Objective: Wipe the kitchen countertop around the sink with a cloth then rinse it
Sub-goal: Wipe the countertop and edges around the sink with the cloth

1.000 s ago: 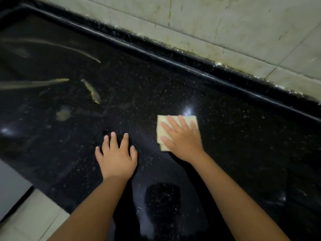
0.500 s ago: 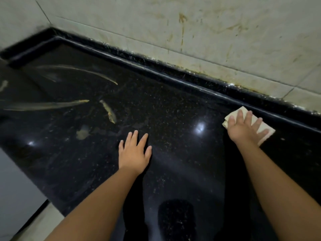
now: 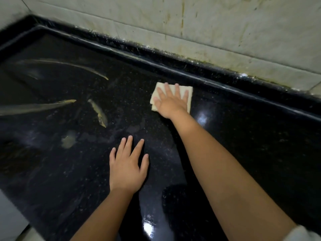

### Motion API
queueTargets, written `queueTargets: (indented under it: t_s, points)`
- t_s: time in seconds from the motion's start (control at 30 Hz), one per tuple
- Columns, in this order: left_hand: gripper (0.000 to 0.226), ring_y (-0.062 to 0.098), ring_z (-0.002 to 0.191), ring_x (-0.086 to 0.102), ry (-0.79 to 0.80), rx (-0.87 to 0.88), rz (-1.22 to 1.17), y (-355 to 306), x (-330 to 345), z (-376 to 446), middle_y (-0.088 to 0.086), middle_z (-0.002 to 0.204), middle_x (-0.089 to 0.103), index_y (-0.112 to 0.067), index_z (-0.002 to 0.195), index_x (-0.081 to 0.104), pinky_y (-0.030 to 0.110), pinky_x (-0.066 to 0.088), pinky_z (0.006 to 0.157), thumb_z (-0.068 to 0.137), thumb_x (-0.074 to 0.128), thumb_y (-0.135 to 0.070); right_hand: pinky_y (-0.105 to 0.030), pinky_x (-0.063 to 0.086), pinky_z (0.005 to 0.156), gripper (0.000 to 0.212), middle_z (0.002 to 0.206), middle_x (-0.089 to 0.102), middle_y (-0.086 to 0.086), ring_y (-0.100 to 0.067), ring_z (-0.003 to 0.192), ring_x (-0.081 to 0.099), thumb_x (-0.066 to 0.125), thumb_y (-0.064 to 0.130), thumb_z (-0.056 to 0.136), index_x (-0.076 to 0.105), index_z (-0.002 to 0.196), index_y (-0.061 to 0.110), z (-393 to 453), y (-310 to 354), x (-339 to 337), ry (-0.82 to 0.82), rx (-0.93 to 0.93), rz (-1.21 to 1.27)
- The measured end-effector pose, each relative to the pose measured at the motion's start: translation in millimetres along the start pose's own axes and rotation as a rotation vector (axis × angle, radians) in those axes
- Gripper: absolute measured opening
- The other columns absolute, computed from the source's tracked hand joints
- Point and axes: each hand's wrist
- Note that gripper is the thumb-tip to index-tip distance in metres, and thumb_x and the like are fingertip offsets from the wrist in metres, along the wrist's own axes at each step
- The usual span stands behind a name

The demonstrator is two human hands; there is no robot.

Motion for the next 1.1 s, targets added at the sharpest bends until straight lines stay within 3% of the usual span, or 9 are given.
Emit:
queueTargets:
  t_s: [0.17, 0.3, 0.43, 0.53, 0.7, 0.83, 0.9, 1.03, 1.1]
  points:
    - [0.078, 0.021, 0.142, 0.018, -0.035, 0.009, -0.015, 2, 3, 0, 0.006, 0.150, 0.030, -0.025, 0.136, 0.043, 0.041, 0.008, 0.114, 0.075, 0.007, -0.057, -0.045, -0.011, 0.114, 0.053, 0.156, -0.010, 0.013, -0.018, 0.143, -0.015, 0.010, 0.050, 0.096, 0.003, 0.146, 0.037, -66, -23, 19, 0.051, -0.266, -0.126]
    - [0.079, 0.022, 0.142, 0.017, -0.029, 0.016, -0.006, 3, 3, 1, 0.007, 0.150, 0.029, -0.023, 0.137, 0.042, 0.042, 0.008, 0.115, 0.075, 0.006, -0.057, -0.039, -0.005, 0.114, 0.103, 0.152, -0.015, 0.020, -0.012, 0.144, -0.013, -0.029, 0.078, 0.052, -0.001, 0.144, 0.043, -143, -104, 15, 0.041, -0.148, -0.232]
    - [0.080, 0.023, 0.142, 0.018, -0.029, 0.019, -0.003, 2, 3, 1, 0.008, 0.150, 0.030, -0.022, 0.137, 0.043, 0.043, 0.009, 0.115, 0.075, 0.006, -0.057, -0.042, 0.000, 0.115, 0.057, 0.156, -0.010, 0.013, -0.016, 0.145, -0.009, 0.004, 0.057, 0.092, 0.004, 0.146, 0.038, -133, -153, -11, -0.032, 0.245, -0.147]
    - [0.082, 0.022, 0.143, 0.017, -0.027, 0.012, 0.004, 1, 3, 1, 0.007, 0.151, 0.029, -0.023, 0.137, 0.042, 0.042, 0.008, 0.115, 0.073, 0.004, -0.058, -0.049, -0.003, 0.114, 0.051, 0.157, -0.010, 0.009, -0.023, 0.144, -0.011, 0.015, 0.043, 0.099, 0.003, 0.147, 0.033, -91, -128, -16, -0.051, 0.332, -0.071]
    - [0.077, 0.020, 0.143, 0.014, -0.003, 0.002, 0.011, -2, -1, 0, 0.005, 0.152, 0.026, -0.025, 0.139, 0.038, 0.040, 0.007, 0.115, 0.076, 0.009, -0.057, -0.051, -0.007, 0.113, 0.051, 0.157, -0.006, 0.007, -0.025, 0.144, -0.010, 0.016, 0.045, 0.098, 0.006, 0.147, 0.034, -92, -48, 22, -0.019, 0.000, -0.046]
    - [0.056, 0.020, 0.144, 0.011, 0.019, -0.011, 0.016, -8, -7, -3, 0.006, 0.153, 0.023, -0.024, 0.141, 0.036, 0.040, 0.005, 0.115, 0.090, 0.029, -0.047, -0.049, 0.038, 0.102, 0.049, 0.135, 0.054, 0.005, -0.027, 0.127, 0.046, 0.021, 0.049, 0.092, 0.055, 0.125, 0.033, -182, -49, 64, -0.168, -0.267, -0.163]
    - [0.048, 0.018, 0.144, 0.006, 0.045, -0.020, 0.042, -9, -8, -4, 0.004, 0.155, 0.017, -0.025, 0.143, 0.030, 0.039, 0.002, 0.116, 0.097, 0.033, -0.040, -0.044, 0.029, 0.100, 0.048, 0.128, 0.060, 0.008, -0.024, 0.121, 0.050, 0.014, 0.050, 0.094, 0.049, 0.124, 0.034, -215, -80, 73, -0.141, -0.295, -0.193]
    - [0.049, 0.018, 0.145, 0.001, 0.089, -0.022, 0.095, -12, -11, -5, 0.003, 0.157, 0.010, -0.026, 0.146, 0.021, 0.039, 0.002, 0.116, 0.099, 0.026, -0.036, -0.044, 0.031, 0.100, 0.058, 0.131, 0.057, 0.000, -0.025, 0.122, 0.051, 0.000, 0.048, 0.096, 0.042, 0.132, 0.029, -239, -158, 47, -0.129, 0.015, -0.289]
    - [0.049, 0.019, 0.145, 0.000, 0.106, -0.022, 0.113, -14, -12, -5, 0.003, 0.157, 0.009, -0.026, 0.146, 0.018, 0.039, 0.003, 0.116, 0.099, 0.024, -0.036, -0.050, 0.020, 0.111, 0.055, 0.155, 0.020, 0.002, -0.023, 0.142, 0.021, 0.001, 0.049, 0.096, 0.022, 0.144, 0.033, -233, -185, 25, -0.146, 0.267, -0.213]
Point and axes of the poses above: each hand's wrist, its own z-axis towards the middle knuckle, its own x-axis out of the palm, y = z × x
